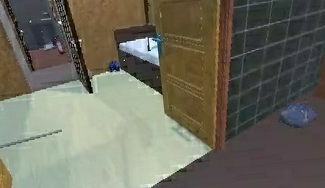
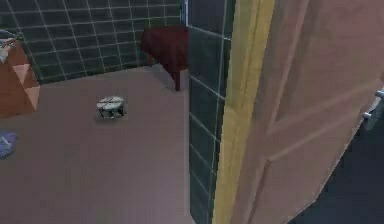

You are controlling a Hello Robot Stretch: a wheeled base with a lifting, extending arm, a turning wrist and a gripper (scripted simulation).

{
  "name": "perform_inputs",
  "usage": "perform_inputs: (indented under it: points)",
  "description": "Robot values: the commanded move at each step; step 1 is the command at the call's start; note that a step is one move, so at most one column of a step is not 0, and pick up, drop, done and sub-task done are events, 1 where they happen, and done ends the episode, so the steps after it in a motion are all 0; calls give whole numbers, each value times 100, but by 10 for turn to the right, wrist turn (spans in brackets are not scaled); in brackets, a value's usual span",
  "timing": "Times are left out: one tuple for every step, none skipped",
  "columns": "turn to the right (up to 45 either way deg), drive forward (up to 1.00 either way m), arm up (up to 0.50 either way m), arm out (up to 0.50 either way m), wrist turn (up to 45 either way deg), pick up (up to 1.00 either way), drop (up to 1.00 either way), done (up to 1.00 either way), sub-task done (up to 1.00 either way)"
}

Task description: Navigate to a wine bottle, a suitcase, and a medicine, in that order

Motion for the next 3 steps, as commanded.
perform_inputs:
  points:
    - [-390, 0, 0, 0, 0, 0, 0, 0, 0]
    - [0, 10, 0, 0, 0, 0, 0, 0, 0]
    - [150, 0, 0, 0, 0, 0, 0, 0, 0]
